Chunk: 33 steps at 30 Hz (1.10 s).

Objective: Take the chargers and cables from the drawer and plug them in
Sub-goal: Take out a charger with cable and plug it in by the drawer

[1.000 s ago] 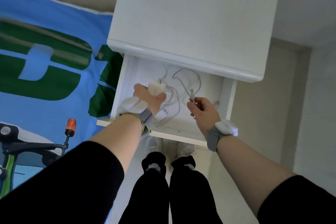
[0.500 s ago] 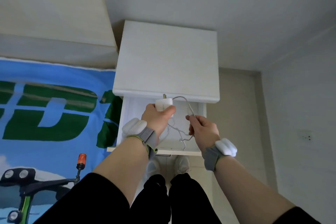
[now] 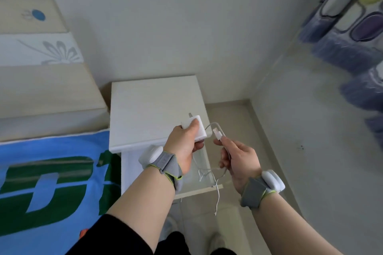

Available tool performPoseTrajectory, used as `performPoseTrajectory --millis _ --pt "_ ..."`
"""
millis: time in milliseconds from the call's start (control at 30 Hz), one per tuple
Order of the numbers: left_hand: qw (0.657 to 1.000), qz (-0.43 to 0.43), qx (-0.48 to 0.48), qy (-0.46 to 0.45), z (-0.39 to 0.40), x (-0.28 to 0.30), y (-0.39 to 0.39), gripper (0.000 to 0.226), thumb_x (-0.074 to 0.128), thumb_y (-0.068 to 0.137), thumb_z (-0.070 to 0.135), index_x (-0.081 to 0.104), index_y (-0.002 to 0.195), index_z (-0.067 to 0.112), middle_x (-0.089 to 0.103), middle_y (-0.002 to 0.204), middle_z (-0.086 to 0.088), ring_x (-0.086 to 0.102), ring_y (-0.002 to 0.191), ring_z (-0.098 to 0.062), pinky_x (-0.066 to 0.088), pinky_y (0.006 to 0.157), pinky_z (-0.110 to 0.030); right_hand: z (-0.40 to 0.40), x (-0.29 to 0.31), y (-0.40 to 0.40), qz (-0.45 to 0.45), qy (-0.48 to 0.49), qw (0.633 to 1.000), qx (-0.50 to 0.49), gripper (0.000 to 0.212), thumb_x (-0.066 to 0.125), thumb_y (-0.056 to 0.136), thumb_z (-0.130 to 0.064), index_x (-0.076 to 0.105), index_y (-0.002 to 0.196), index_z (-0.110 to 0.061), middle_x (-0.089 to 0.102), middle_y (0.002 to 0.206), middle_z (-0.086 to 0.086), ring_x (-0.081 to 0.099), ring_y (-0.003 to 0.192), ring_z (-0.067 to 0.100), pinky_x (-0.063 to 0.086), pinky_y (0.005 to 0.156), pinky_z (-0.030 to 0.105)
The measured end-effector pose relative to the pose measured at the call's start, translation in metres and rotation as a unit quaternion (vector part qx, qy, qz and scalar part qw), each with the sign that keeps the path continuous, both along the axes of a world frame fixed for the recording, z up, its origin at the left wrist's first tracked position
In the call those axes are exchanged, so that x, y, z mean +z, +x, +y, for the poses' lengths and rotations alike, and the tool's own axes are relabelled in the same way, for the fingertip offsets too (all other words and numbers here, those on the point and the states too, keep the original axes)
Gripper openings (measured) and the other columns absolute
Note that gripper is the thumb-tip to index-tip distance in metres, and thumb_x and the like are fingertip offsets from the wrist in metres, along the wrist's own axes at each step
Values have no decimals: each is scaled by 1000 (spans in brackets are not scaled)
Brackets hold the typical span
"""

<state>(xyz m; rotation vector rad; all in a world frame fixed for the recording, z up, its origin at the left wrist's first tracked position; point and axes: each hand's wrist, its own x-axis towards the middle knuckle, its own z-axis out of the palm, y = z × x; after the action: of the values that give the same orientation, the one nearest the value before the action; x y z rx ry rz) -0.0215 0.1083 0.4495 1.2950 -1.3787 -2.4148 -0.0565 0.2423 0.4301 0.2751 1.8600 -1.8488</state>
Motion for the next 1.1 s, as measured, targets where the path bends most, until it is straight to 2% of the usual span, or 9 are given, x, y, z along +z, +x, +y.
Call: performPoseTrajectory --millis 67,133,233,434,634,767,867,1000,1101 --pt "999 16 15 29 12 19 -5 19 51 96 22 54 99 3 56 86 -11 55 69 -22 49 63 -31 14 17 -1 -3 -23 1000 -13 24 68 85 -22 73 78 0 47 48 0 32 37 13 32 38 24" --pt "998 29 26 58 24 35 -8 20 51 96 19 55 102 0 56 92 -14 57 74 -26 52 69 -35 28 33 -2 -4 -45 999 -18 23 71 82 -19 69 77 2 50 51 2 30 37 12 27 38 24" --pt "992 56 32 107 48 58 -9 16 54 93 15 56 94 0 59 96 -19 60 79 -31 53 76 -40 52 54 -3 1 -83 996 -29 17 74 79 -16 67 67 -5 52 54 4 30 38 13 25 39 24" --pt "981 103 36 163 105 91 -10 24 59 91 13 57 108 -4 64 99 -21 66 80 -33 56 69 -37 112 85 0 2 -130 991 -41 17 75 76 -11 66 62 -8 51 53 4 30 39 13 26 37 23" --pt "982 118 11 148 164 110 -13 25 60 90 16 57 106 -3 65 99 -22 67 85 -34 57 73 -39 164 107 6 17 -160 986 -43 11 77 72 -9 68 67 -5 51 53 5 31 40 12 26 40 23" --pt "982 132 7 132 196 122 -14 19 62 89 17 58 98 1 67 95 -18 68 83 -31 59 67 -37 197 119 5 37 -174 983 -40 8 74 72 0 66 70 -2 47 54 4 29 41 11 24 40 21" --pt "983 140 8 118 214 128 -13 16 64 88 18 61 93 4 67 85 -13 68 76 -26 58 63 -34 216 123 4 51 -156 986 -38 10 75 73 -2 66 71 -3 40 55 4 27 42 11 24 41 22" --pt "987 132 -1 94 230 133 -13 20 68 84 20 62 95 5 66 89 -12 67 76 -25 56 57 -30 233 125 4 67 -137 987 -49 14 76 73 -8 63 71 -7 38 52 0 25 42 11 25 41 22" --pt "991 115 -20 62 238 135 -16 24 70 82 24 62 95 6 65 89 -13 63 69 -23 52 55 -27 239 126 4 72 -153 983 -68 16 75 75 -6 60 69 -7 41 47 -5 27 39 10 27 39 20"
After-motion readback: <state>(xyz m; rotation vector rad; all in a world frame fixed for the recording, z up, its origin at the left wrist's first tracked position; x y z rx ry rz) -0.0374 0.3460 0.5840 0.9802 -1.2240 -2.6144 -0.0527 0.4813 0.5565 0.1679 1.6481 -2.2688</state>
